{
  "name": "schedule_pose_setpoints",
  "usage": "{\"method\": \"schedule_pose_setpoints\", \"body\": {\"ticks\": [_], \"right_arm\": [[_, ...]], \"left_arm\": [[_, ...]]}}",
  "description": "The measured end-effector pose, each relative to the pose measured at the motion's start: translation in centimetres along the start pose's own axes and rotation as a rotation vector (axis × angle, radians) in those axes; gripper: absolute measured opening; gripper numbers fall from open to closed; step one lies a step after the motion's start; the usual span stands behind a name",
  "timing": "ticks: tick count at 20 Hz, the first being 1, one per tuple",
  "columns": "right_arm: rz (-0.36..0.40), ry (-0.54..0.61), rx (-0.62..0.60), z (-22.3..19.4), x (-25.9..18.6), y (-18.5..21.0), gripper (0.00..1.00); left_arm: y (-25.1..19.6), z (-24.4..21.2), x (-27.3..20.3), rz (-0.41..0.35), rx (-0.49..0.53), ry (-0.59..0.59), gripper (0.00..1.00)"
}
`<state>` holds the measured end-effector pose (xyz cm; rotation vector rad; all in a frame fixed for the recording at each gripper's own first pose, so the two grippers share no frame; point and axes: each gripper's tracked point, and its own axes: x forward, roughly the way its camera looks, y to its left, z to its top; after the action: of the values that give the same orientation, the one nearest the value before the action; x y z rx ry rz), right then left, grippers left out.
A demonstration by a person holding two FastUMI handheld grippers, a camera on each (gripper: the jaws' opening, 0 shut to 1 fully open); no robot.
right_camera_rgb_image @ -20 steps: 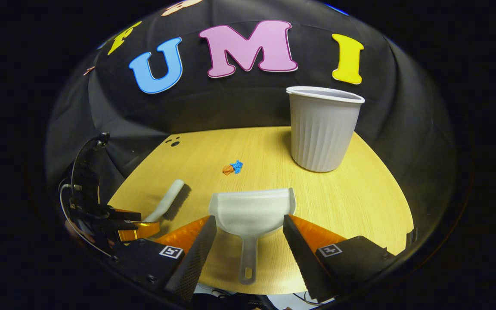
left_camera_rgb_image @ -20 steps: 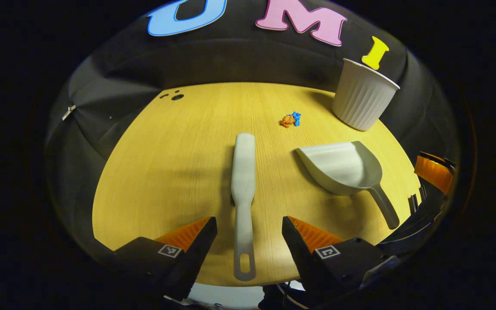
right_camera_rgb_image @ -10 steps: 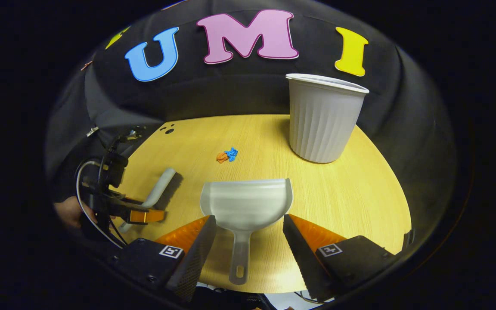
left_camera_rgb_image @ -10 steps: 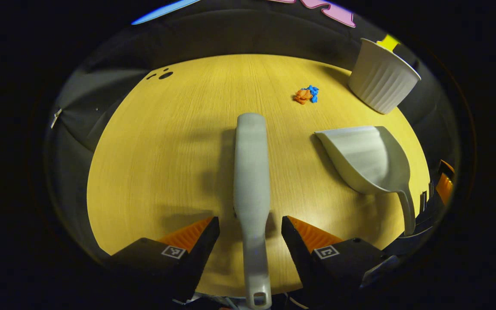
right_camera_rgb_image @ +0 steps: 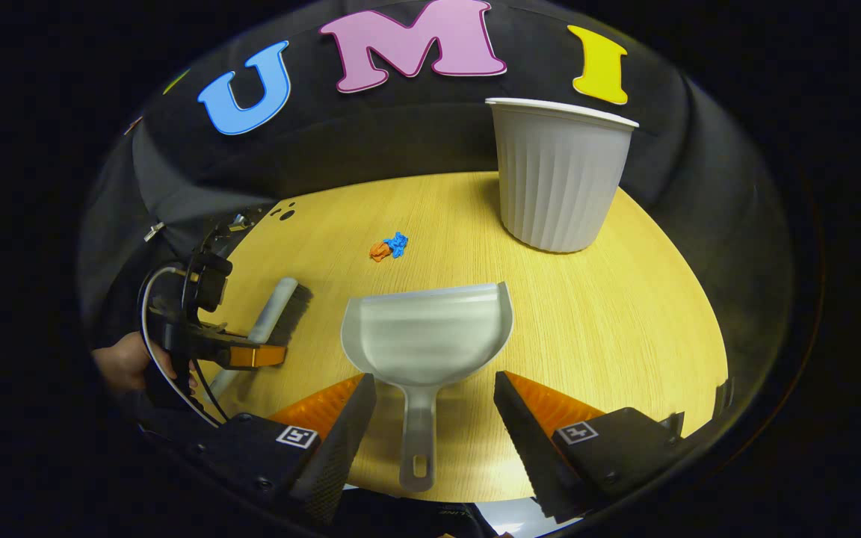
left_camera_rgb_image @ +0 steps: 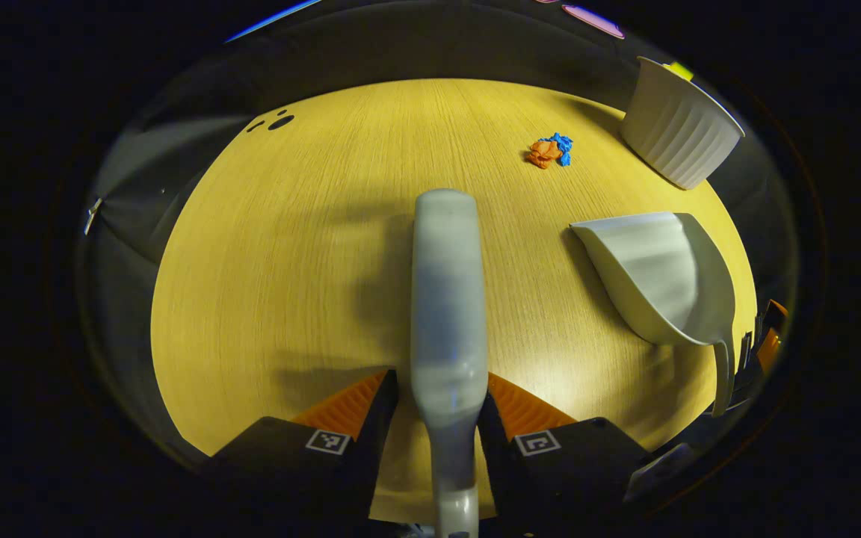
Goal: Pick up the small broom and dustpan from the desktop, sweep the trash into the dustpan with the broom, and then empty the trash into the garbage bin.
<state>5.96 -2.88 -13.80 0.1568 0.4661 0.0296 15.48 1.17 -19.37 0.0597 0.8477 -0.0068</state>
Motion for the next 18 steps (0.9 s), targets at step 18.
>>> {"method": "schedule_pose_setpoints", "body": {"ticks": [18], "right_arm": [[-0.04, 0.106, -0.02, -4.4, -0.2, 0.9, 0.99]], "left_arm": [[0.5, -0.7, -4.2, -0.072, -0.004, -0.164, 0.24]]}}
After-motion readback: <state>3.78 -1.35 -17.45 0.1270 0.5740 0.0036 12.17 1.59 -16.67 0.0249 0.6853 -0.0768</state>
